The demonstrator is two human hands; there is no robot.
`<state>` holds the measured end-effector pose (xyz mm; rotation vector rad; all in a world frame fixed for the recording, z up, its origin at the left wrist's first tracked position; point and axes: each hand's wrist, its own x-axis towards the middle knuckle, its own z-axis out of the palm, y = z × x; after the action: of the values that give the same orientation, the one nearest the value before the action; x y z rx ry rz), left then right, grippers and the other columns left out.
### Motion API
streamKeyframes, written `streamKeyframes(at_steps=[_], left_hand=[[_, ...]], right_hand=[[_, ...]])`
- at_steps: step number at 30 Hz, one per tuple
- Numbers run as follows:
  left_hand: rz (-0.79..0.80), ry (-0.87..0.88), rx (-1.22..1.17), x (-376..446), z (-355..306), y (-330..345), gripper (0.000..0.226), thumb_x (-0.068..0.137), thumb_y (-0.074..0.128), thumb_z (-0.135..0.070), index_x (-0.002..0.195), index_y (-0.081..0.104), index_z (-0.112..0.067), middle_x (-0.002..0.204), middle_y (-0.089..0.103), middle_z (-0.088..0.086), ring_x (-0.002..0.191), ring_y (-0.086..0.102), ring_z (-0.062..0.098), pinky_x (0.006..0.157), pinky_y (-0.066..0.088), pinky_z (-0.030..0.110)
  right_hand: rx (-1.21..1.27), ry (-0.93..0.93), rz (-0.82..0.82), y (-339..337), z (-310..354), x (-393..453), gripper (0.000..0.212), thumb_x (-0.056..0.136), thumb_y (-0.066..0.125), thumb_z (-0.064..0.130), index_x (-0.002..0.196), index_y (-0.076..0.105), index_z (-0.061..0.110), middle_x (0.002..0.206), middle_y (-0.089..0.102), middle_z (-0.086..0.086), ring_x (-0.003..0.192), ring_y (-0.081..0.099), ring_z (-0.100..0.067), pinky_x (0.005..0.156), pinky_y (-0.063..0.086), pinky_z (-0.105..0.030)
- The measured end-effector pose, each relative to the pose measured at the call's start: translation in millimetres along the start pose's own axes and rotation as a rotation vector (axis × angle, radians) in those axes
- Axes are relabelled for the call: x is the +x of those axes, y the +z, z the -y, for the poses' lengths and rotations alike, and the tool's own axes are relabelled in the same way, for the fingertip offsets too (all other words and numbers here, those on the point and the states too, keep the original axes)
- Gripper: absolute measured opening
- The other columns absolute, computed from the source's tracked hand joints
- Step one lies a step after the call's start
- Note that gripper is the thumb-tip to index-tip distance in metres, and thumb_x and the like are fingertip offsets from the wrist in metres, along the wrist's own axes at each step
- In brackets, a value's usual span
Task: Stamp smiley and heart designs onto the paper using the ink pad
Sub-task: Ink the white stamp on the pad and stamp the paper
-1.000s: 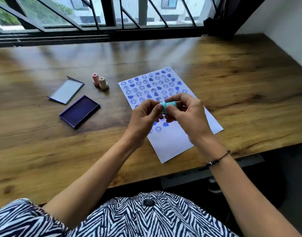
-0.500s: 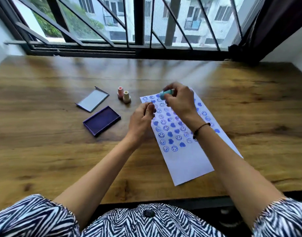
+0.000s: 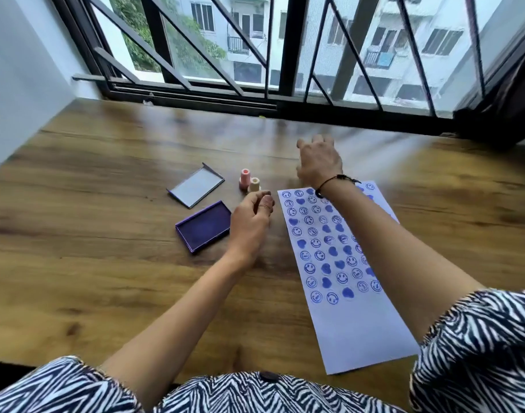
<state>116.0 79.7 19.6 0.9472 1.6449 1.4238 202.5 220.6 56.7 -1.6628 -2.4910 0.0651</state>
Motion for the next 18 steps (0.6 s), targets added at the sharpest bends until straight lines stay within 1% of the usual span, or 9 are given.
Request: streamKeyframes(at_steps=[2, 5, 7, 9, 11, 13, 15, 16, 18], left_hand=[[-0.067, -0.011, 0.004, 1.0, -0.3, -1.9, 0.017, 0.090, 0.048, -0.019, 0.099, 0.061, -0.012, 0.093, 0.066, 0.010, 0.086, 0.060, 0.023, 0.091, 0.050, 0.048], [-0.172, -0.054, 0.013, 1.9, -1.0, -6.9, 0.022, 0.089, 0.047, -0.015, 0.102, 0.062, -0.007, 0.101, 0.069, 0.016, 0.094, 0.062, 0.031, 0.091, 0.049, 0.049], [-0.203, -0.070, 0.018, 0.2, -1.8, -11.8, 0.023, 0.086, 0.047, -0.013, 0.102, 0.063, -0.008, 0.104, 0.069, 0.016, 0.098, 0.062, 0.032, 0.091, 0.049, 0.049], [-0.224, -0.069, -0.007, -3.1, -2.7, -17.2, 0.020, 0.085, 0.048, -0.010, 0.097, 0.063, -0.009, 0.102, 0.069, 0.015, 0.097, 0.062, 0.031, 0.091, 0.049, 0.049], [-0.253, -0.058, -0.028, -5.2, -2.6, -24.1, 0.016, 0.084, 0.050, -0.009, 0.094, 0.062, -0.014, 0.098, 0.069, 0.013, 0.094, 0.063, 0.030, 0.091, 0.050, 0.049], [-0.250, -0.047, -0.051, -5.6, -2.4, -30.6, 0.016, 0.085, 0.053, -0.011, 0.099, 0.061, -0.016, 0.095, 0.068, 0.009, 0.090, 0.063, 0.027, 0.091, 0.051, 0.047], [-0.207, -0.029, -0.090, -6.9, -3.4, -35.3, 0.015, 0.086, 0.055, -0.014, 0.099, 0.060, -0.020, 0.085, 0.065, 0.001, 0.080, 0.060, 0.019, 0.086, 0.051, 0.043], [-0.187, -0.019, -0.112, -7.9, -3.8, -37.4, 0.014, 0.086, 0.056, -0.015, 0.097, 0.060, -0.022, 0.080, 0.064, -0.001, 0.074, 0.058, 0.016, 0.081, 0.052, 0.040], [-0.171, -0.004, -0.146, -10.6, -3.8, -42.3, 0.014, 0.086, 0.056, -0.013, 0.096, 0.062, -0.021, 0.076, 0.063, 0.000, 0.067, 0.056, 0.013, 0.073, 0.052, 0.035]], right_hand=[[0.132, -0.084, -0.012, -3.8, 20.5, -3.8, 0.028, 0.083, 0.057, 0.019, 0.107, 0.058, 0.004, 0.114, 0.060, -0.023, 0.109, 0.051, -0.037, 0.086, 0.045, -0.039], [0.198, -0.199, 0.148, 2.3, 53.6, -12.3, 0.035, 0.083, 0.059, 0.036, 0.093, 0.063, 0.003, 0.103, 0.067, -0.021, 0.099, 0.058, -0.035, 0.073, 0.043, -0.036], [0.191, -0.212, 0.176, 8.5, 66.3, -19.0, 0.034, 0.084, 0.057, 0.033, 0.092, 0.062, 0.001, 0.102, 0.066, -0.023, 0.098, 0.059, -0.036, 0.071, 0.043, -0.037], [0.172, -0.189, 0.139, 11.0, 68.8, -24.6, 0.031, 0.087, 0.051, 0.026, 0.093, 0.061, -0.003, 0.103, 0.064, -0.027, 0.098, 0.058, -0.038, 0.074, 0.044, -0.039], [0.224, -0.144, 0.103, 9.2, 67.1, -28.0, 0.032, 0.087, 0.050, 0.026, 0.092, 0.062, -0.003, 0.101, 0.064, -0.027, 0.096, 0.058, -0.039, 0.076, 0.045, -0.041], [0.446, -0.099, 0.131, 3.1, 64.9, -32.5, 0.023, 0.083, 0.060, 0.022, 0.084, 0.064, 0.000, 0.085, 0.067, -0.021, 0.083, 0.061, -0.036, 0.072, 0.049, -0.043], [0.809, -0.038, 0.255, -7.0, 64.2, -42.4, 0.007, 0.078, 0.065, 0.011, 0.073, 0.063, 0.007, 0.064, 0.062, -0.009, 0.059, 0.059, -0.024, 0.053, 0.052, -0.033], [0.937, -0.023, 0.301, -11.6, 64.2, -48.4, 0.011, 0.078, 0.066, 0.006, 0.069, 0.061, 0.010, 0.059, 0.060, -0.006, 0.051, 0.056, -0.018, 0.047, 0.050, -0.027], [1.063, -0.036, 0.355, -15.0, 65.0, -58.7, 0.013, 0.078, 0.065, 0.001, 0.068, 0.061, 0.008, 0.059, 0.059, -0.006, 0.047, 0.052, -0.014, 0.043, 0.047, -0.021]])
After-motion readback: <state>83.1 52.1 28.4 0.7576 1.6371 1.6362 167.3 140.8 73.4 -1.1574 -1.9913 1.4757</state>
